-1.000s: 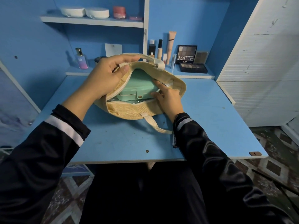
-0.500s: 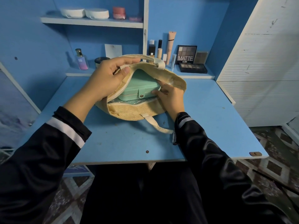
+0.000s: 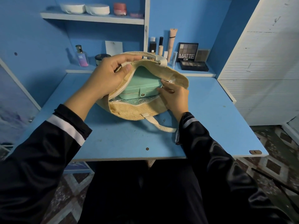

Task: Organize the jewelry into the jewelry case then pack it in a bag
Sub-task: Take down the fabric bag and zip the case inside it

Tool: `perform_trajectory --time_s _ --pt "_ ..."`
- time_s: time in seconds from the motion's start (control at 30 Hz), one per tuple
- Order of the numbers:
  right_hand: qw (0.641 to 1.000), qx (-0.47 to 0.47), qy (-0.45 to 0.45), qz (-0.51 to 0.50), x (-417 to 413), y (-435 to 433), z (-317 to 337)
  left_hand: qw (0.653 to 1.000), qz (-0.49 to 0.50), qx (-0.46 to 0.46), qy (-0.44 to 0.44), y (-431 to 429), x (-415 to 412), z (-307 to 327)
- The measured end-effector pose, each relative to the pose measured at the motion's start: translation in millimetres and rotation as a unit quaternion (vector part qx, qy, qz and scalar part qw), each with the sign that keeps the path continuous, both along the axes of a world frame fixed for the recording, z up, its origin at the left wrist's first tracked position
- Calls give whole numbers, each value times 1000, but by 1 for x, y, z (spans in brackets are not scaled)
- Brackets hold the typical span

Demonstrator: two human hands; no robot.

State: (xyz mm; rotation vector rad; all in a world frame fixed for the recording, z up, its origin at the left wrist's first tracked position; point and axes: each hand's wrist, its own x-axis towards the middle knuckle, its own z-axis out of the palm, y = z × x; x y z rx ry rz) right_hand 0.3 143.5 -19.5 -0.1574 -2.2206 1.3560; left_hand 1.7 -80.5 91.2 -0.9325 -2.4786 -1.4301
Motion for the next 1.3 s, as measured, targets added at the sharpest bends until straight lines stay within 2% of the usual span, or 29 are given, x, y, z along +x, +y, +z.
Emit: perform_trajectory --time_s 0.43,0.67,0.83,0.97,1.07,1.17,1.3 --pt "1000 -5 -10 -18 -4 0 3 999 -22 -25 4 0 -6 -6" --pt "999 27 -17 -6 -2 3 1 999 -19 -25 5 0 -8 -9" --pt "996 83 21 8 13 10 2 999 -31 -7 7 -3 -8 -9" --pt "983 130 130 -8 23 27 1 999 -31 -8 14 -12 -15 -6" --pt "970 161 175 -54 24 46 1 999 -34 -7 2 -21 -22 -3" --pt "969 182 162 -50 21 58 2 998 -56 -11 -15 -33 -32 -2" --pt "971 204 125 20 14 60 9 998 -60 2 -18 -49 -48 0"
